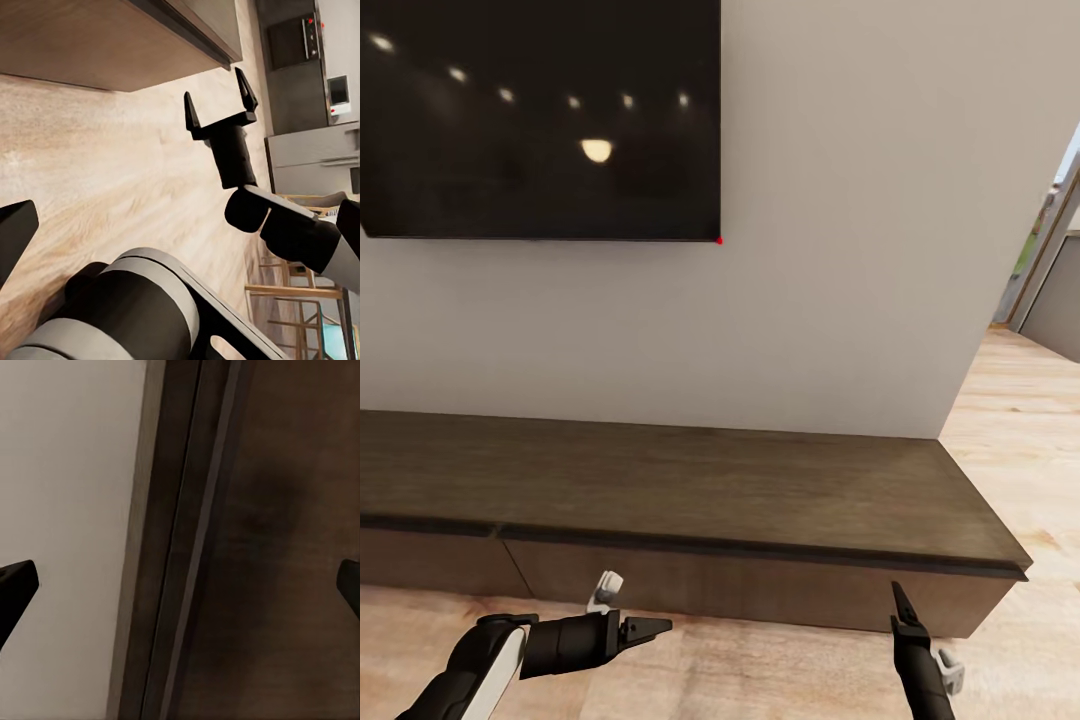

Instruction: Place each of the two pumpkins and all three candles from the living room inside a cabinet in the living room (use any cabinet), then make sure every cabinet is closed, and position the cauldron so it is next to a table in the living room.

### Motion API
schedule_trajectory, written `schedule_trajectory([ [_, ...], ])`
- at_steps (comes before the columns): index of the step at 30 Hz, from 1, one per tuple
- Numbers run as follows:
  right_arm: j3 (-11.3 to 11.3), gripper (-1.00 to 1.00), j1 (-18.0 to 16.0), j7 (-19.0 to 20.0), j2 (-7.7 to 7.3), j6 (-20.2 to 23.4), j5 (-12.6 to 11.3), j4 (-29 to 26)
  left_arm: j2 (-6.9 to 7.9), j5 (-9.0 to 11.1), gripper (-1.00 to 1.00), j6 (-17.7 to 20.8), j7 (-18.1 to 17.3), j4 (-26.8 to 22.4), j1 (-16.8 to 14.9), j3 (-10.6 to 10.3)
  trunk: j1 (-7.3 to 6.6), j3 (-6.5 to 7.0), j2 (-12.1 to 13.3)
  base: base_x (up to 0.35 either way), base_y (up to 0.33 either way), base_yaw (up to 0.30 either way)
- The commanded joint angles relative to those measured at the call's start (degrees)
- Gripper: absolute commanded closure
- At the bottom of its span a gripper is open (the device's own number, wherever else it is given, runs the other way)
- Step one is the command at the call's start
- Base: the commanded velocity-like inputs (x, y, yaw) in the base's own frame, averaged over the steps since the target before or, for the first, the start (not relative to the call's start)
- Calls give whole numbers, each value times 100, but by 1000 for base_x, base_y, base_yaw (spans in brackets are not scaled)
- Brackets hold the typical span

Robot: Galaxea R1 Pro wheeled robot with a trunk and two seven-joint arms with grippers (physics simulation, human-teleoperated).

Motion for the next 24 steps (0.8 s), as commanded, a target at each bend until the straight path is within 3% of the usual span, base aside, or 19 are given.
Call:
schedule_trajectory([
  [1,26,-100,-4,24,-1,-22,-55,14,4,7,-100,23,-7,0,-3,-7,-1,-5,-2,0,0,0],
  [24,-18,-100,-4,16,-90,-32,-104,52,-9,-28,-100,-3,20,0,-3,-129,-1,-5,-2,67,0,0],
])
